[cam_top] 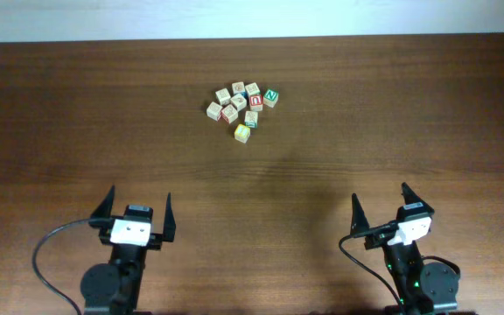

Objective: Rotate 4 blocks

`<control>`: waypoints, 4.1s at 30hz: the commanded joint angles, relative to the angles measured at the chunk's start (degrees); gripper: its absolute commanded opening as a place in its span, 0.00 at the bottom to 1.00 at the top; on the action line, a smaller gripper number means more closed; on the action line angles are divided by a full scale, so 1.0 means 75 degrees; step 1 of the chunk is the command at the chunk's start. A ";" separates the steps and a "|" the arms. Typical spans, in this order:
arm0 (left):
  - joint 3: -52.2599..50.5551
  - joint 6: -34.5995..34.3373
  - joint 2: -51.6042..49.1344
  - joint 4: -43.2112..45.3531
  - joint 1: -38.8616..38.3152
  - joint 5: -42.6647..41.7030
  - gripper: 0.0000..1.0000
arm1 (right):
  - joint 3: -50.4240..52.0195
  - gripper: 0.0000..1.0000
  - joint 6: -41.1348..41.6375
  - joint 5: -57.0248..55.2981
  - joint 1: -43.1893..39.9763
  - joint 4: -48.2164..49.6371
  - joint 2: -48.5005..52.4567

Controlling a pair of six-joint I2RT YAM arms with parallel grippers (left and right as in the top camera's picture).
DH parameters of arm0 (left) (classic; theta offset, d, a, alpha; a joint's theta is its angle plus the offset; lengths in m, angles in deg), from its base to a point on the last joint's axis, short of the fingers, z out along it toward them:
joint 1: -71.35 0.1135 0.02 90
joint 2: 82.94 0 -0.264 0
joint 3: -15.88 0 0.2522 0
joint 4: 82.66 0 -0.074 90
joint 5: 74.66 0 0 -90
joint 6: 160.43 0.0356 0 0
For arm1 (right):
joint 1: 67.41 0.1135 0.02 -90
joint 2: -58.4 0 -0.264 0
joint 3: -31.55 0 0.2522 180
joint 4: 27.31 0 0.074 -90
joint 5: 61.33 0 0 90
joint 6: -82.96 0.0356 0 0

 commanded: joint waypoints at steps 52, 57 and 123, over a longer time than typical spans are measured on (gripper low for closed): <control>1.1721 0.0070 -1.1409 -0.7361 0.0006 -0.1134 0.99 | -1.3688 0.20 0.3485 -0.1693 0.3515 -0.6554 1.7284; 1.1721 0.0067 -1.1409 -0.7361 0.0006 -0.1134 0.99 | -1.3645 0.38 0.3480 -0.1422 0.3488 -0.8475 1.7311; 1.1721 0.0067 -1.1409 -0.7361 0.0006 -0.1134 0.99 | -1.7637 0.24 0.4001 -0.1105 0.2209 -1.0010 1.9619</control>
